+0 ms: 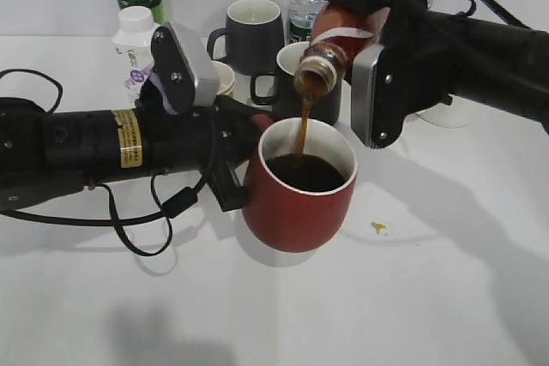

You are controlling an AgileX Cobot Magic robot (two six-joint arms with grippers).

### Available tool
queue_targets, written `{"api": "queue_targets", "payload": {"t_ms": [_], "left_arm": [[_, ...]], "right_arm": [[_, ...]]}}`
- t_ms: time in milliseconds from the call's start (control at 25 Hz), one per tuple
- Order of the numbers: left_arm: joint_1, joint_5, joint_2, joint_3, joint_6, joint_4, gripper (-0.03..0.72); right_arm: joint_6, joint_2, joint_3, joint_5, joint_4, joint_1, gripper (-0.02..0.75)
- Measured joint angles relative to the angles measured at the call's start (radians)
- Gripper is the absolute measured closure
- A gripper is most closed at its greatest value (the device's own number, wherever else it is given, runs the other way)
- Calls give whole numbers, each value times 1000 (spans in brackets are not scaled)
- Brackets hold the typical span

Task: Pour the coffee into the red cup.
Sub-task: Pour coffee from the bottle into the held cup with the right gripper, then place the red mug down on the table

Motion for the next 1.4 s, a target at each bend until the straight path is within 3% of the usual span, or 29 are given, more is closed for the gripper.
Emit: {"api": "queue_targets", "payload": {"t_ms": [480, 720, 1160, 1400], "left_arm": [[2, -11, -32, 1, 2, -60, 621], [40, -8, -75, 14, 3, -121, 621], [206, 16, -277, 162, 3, -238, 621], [308, 74, -364, 216, 3, -270, 621]], "right_arm": [[490, 0, -1, 45, 3, 0, 227], [768, 0, -37, 33, 12, 0, 227], [910, 0, -67, 45, 399, 0, 227], [987, 0, -59, 90, 464, 0, 227]]}}
